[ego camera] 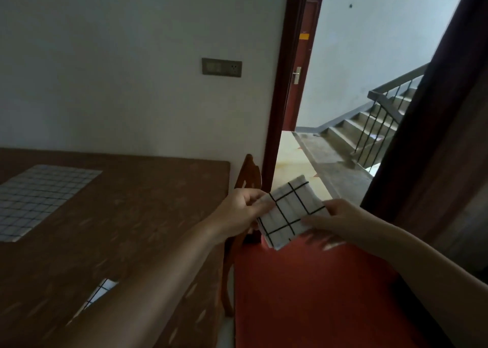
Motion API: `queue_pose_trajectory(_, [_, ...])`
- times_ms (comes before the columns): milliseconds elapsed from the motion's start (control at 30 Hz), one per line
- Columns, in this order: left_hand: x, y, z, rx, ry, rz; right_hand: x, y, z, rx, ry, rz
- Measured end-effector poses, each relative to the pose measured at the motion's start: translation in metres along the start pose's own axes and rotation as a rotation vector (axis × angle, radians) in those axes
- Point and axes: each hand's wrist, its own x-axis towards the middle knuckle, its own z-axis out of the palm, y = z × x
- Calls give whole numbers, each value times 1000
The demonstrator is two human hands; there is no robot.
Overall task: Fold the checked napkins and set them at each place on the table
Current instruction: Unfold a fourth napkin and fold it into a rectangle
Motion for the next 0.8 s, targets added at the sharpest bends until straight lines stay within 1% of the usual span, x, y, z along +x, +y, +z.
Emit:
queue_pose_trajectory(33, [11,-3,1,-29,62,-2,13,3,-8,29,3,-2])
queue_pose_trajectory(100, [33,-7,4,-70,129,-11,43,7,-24,134,72,-20])
queue_pose_trajectory(233, [74,-16,16,-105,127,-140,113,16,-48,390,156,-60])
queue_pose_trajectory(267, [84,-18,22,-118,149,-156,130,21,-50,431,134,-65])
queue_pose_trajectory(300, [94,-20,28,-121,199,-154,145,25,-51,459,77,-63])
queue_pose_trajectory(367, [113,-25,38,-142,340,-149,173,35,-52,457,-108,-29])
queue_pose_trajectory(400, [121,-27,44,-172,423,-171,187,42,-52,423,-197,-16])
queue_pose_trajectory(433, [128,-30,48,-200,495,-208,201,48,-52,378,-252,-15])
queue_pose_trajectory(500, [142,-39,55,-249,599,-301,231,61,-54,294,-276,-43])
queue_pose_trajectory(533, [148,-45,58,-272,623,-347,246,66,-54,267,-290,-55])
queue_pose_trajectory(633, [159,-61,59,-344,612,-468,287,72,-48,226,-348,-33])
queue_pose_trajectory(700, [168,-75,51,-360,633,-511,313,68,-39,185,-396,-30])
queue_pose_trajectory(800, [179,-94,26,-414,762,-539,358,49,-17,177,-455,2])
